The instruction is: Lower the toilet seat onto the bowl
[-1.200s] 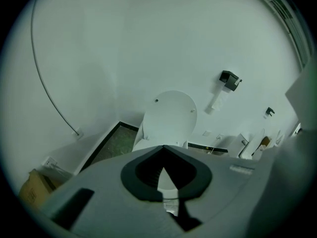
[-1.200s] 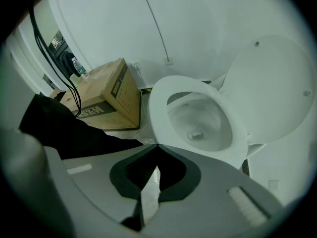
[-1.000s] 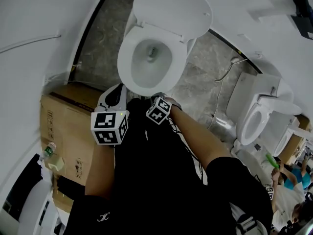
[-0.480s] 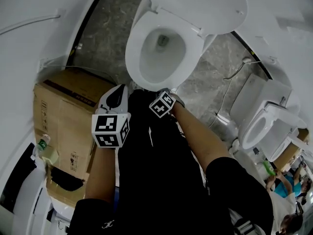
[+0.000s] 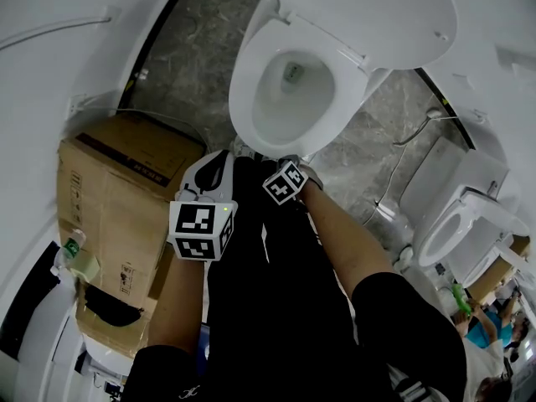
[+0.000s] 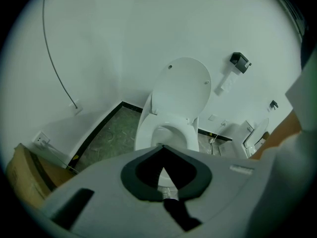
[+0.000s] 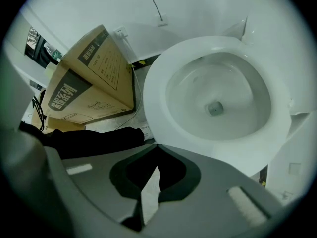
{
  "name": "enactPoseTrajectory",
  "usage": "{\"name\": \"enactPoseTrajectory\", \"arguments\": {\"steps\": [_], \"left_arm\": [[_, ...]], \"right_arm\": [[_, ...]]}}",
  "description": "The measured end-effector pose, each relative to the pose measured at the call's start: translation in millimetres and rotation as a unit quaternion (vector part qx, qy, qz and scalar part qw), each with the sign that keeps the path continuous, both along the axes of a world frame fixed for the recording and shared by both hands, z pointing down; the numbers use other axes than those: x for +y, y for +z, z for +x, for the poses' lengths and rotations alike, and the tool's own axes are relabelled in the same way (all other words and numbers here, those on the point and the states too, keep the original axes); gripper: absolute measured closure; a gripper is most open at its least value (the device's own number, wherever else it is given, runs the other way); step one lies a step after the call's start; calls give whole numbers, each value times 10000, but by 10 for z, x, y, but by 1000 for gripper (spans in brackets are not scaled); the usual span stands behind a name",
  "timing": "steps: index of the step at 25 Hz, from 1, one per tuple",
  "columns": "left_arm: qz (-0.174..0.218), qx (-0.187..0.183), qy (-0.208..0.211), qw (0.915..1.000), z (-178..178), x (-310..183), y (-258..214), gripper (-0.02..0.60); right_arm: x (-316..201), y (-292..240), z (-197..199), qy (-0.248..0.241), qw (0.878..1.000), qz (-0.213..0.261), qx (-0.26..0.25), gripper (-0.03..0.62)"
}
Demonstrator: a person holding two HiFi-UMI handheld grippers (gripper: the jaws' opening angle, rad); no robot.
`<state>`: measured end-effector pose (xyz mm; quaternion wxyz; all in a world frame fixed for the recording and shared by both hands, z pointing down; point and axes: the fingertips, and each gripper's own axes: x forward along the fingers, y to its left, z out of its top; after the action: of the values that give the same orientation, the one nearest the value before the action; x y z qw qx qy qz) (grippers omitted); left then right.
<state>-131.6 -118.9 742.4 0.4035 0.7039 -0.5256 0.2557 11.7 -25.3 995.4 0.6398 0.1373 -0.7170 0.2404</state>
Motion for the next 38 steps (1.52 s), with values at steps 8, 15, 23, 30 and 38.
{"name": "enactPoseTrajectory", "arguments": {"steps": [8, 15, 23, 30, 38], "left_arm": [[61, 22, -4, 10000, -29, -98, -63, 575], [365, 55, 161, 9992, 39, -309, -530, 575], [827, 162, 657, 9943, 418, -678, -1297, 575], [1565, 354, 1132, 9805, 897, -1056, -2159, 575], [2056, 624, 1184, 9694, 1186, -1241, -2960, 575]], "right_arm": [[-111, -204, 32, -52, 9994, 256, -218, 586], [-594, -1095, -106, 1054, 9851, 1120, -774, 586], [-1279, -2596, 48, 2509, 9232, 2530, -1439, 586], [-1802, -3984, 396, 3499, 8343, 3780, -1966, 588], [-1960, -5404, 701, 4134, 7422, 4546, -2674, 588]]}}
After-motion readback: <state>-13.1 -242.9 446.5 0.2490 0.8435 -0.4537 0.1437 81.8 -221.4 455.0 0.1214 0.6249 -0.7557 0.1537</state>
